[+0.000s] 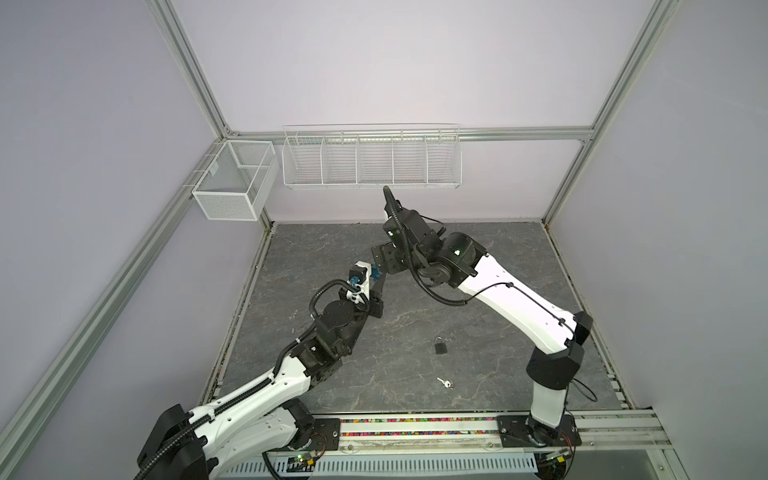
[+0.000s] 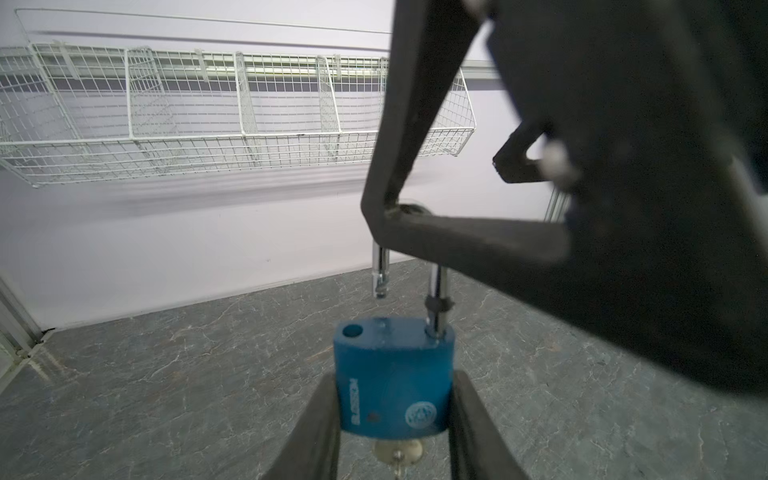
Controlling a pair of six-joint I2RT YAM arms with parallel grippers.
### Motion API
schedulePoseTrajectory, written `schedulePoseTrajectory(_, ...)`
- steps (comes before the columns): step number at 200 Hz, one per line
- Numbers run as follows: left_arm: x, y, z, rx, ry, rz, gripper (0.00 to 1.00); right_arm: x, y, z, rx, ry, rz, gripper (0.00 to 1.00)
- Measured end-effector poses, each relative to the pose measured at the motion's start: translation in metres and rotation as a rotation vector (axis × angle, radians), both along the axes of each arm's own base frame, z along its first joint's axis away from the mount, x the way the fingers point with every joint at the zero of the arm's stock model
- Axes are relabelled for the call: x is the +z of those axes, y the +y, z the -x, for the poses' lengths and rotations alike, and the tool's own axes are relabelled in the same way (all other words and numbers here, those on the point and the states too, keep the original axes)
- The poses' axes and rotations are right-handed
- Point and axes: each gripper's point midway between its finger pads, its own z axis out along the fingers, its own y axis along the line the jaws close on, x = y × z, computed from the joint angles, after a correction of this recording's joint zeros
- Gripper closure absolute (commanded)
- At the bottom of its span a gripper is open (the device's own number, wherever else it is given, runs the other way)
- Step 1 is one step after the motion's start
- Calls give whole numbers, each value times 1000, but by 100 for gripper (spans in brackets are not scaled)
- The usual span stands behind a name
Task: Unlock with the key
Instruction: 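Pull the shackle up with the right gripper while the left gripper holds the padlock body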
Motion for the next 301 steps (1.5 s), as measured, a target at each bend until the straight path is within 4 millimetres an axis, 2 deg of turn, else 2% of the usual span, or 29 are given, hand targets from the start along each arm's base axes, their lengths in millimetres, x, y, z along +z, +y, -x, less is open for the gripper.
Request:
schedulePoseTrajectory(32, 1, -1, 0, -5, -22, -40, 100, 4, -6, 5, 19, 27, 2, 9)
schedulePoseTrajectory(57, -1, 0, 0, -2, -43, -82, 100, 8, -19, 6, 14, 59, -5, 10)
schedulePoseTrajectory(79, -3, 1, -4, 17, -62, -114, 100, 21, -32, 9, 4, 78, -12, 11)
schedulePoseTrajectory(106, -3, -1, -8, 27, -86, -138, 100, 32, -36, 16, 5, 89, -28, 11)
schedulePoseTrajectory(130, 0, -3, -9, 25, -106, -142, 100, 23, -35, 15, 11, 116, -8, 12)
schedulePoseTrajectory(180, 2, -7, -4, -17, -122, -135, 100, -2, -39, -6, 61, 155, 58, 12)
schedulePoseTrajectory(232, -1, -15, 1, -72, -123, -138, 100, -26, -43, -9, 155, 191, 113, 12)
schedulePoseTrajectory(258, -2, -17, 2, -83, -118, -143, 100, -19, -45, -11, 178, 161, 122, 12)
schedulePoseTrajectory(301, -5, -18, 2, -89, -109, -144, 100, 8, -49, -8, 192, 97, 99, 12)
